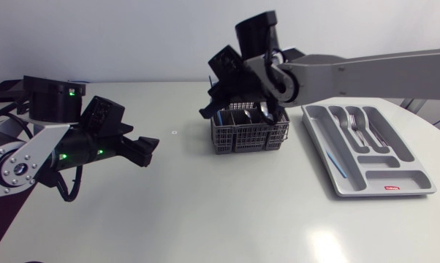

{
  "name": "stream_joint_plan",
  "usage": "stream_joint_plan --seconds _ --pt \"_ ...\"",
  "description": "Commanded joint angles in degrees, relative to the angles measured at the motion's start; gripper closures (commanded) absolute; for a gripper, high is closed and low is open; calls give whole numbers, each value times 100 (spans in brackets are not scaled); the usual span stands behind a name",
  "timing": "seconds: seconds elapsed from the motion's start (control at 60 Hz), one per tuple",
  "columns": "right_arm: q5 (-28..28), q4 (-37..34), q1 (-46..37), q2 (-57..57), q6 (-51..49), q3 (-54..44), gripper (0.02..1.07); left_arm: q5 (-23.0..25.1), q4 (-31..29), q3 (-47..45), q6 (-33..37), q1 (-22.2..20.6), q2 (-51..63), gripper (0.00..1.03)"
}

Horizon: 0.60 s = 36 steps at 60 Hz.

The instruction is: Unload the cutlery basket into the drawer organizer.

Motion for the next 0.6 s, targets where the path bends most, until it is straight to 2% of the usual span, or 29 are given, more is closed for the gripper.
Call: stream_joint_plan --seconds 0.0,0.233,0.317,0.433,0.583 --pt "-119 -2 -69 -594 233 -185 97 49 42 -147 141 -37 -58 7" --pt "-602 -749 -271 -1763 839 -422 97 49 77 -68 185 -90 -31 7" --pt "-752 -1303 -482 -2018 945 -431 97 40 147 -24 185 -178 48 7" --pt "-919 -2050 -904 -2317 971 -545 97 40 191 64 229 -283 153 7" --pt "-1165 -2542 -1651 -2659 866 -985 97 40 314 231 308 -468 347 7"
